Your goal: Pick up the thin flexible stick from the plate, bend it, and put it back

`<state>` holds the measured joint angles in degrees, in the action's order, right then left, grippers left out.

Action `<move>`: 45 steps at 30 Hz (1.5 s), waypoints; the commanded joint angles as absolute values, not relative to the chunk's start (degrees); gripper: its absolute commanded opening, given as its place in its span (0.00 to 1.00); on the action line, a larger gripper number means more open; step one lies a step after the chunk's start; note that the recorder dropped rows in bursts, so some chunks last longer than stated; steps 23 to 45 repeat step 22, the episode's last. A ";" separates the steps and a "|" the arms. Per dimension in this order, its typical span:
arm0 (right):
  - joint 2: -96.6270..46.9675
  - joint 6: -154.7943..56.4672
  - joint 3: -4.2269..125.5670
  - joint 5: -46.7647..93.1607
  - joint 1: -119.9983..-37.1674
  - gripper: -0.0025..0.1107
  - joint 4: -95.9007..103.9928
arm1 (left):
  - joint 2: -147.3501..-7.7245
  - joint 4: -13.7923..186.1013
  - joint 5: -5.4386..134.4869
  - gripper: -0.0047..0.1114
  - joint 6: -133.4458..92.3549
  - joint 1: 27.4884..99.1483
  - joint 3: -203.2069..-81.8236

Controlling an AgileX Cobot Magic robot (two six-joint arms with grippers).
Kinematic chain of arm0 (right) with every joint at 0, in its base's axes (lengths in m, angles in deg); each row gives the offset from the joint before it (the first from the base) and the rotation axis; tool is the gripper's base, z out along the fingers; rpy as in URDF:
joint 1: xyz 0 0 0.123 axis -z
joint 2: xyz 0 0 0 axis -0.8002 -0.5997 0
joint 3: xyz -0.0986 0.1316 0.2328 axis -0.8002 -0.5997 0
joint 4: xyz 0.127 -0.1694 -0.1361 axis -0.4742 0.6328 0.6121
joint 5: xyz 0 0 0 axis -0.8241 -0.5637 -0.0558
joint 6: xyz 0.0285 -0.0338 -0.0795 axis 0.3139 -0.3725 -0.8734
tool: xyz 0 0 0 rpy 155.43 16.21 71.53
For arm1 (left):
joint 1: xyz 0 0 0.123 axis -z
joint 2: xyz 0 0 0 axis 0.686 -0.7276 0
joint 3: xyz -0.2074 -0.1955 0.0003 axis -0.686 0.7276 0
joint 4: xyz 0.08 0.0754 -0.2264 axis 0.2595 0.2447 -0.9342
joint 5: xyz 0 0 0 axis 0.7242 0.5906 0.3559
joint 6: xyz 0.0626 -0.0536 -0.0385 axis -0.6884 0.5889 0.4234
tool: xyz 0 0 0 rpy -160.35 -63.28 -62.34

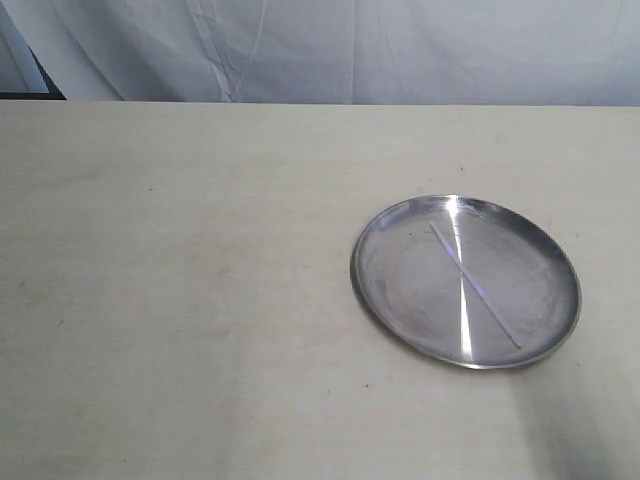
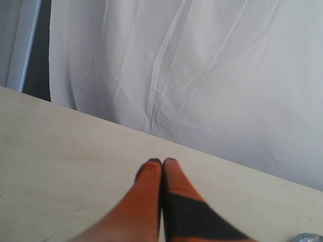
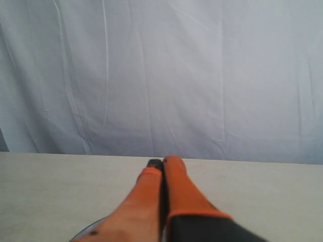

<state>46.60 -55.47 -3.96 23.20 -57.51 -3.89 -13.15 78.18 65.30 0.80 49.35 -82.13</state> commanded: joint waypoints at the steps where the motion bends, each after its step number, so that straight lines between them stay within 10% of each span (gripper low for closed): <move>1: 46.97 -55.78 -4.23 23.51 -57.21 0.02 -3.51 | -12.65 78.31 65.80 0.04 0.80 49.18 -81.82; 45: 46.97 -55.78 -4.23 23.51 -57.21 0.02 -3.51 | -12.65 79.49 65.79 0.04 0.80 49.18 -81.82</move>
